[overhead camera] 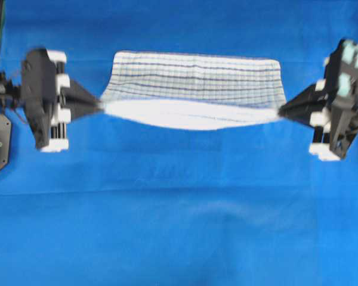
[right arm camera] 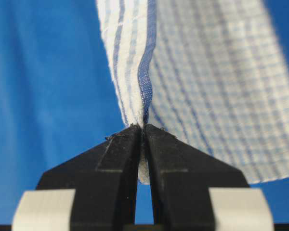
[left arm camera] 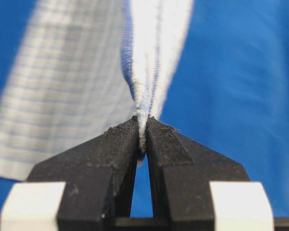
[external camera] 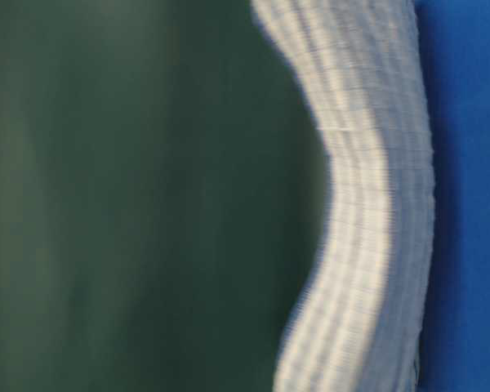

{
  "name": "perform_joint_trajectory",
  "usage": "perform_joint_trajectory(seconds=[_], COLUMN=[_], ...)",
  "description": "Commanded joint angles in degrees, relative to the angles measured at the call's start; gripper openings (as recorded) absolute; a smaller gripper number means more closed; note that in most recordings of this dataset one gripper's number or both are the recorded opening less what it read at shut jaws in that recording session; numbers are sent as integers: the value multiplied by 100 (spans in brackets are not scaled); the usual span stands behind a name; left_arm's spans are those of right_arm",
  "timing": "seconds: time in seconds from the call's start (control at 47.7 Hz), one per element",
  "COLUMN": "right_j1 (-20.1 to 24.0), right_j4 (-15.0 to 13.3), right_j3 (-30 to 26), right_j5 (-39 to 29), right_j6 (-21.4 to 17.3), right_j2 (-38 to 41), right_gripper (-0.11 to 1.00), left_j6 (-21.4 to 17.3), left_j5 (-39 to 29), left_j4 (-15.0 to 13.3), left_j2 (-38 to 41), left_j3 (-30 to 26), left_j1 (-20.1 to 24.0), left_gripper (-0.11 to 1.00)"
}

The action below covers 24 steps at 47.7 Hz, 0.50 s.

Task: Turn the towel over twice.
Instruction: 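Swing the held edge over and lay it down toward the near side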

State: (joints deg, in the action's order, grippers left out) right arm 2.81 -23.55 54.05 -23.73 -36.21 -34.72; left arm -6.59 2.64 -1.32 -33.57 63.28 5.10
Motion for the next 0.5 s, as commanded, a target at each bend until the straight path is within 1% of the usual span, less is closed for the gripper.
perform_joint_trajectory(seconds=[0.0, 0.105, 0.189, 0.336, 0.483], right_j1=[264, 510, 642, 809, 932], right_j4=[0, 0, 0, 0, 0], right_j3=[-35, -9, 9, 123, 264], right_j5=[18, 44, 88, 325, 721], right_j6=[-141, -299, -431, -650, -870], right_j2=[246, 519, 703, 1011, 1318], right_gripper=[7, 7, 7, 7, 7], left_j6=[105, 255, 325, 334, 334], left_j5=[141, 316, 448, 571, 571], left_j4=[0, 0, 0, 0, 0], left_j2=[185, 545, 809, 1266, 1582], left_j3=[0, 18, 0, -26, -35], left_j1=[-299, -633, -817, -1099, -1274], left_gripper=[3, 3, 3, 3, 3])
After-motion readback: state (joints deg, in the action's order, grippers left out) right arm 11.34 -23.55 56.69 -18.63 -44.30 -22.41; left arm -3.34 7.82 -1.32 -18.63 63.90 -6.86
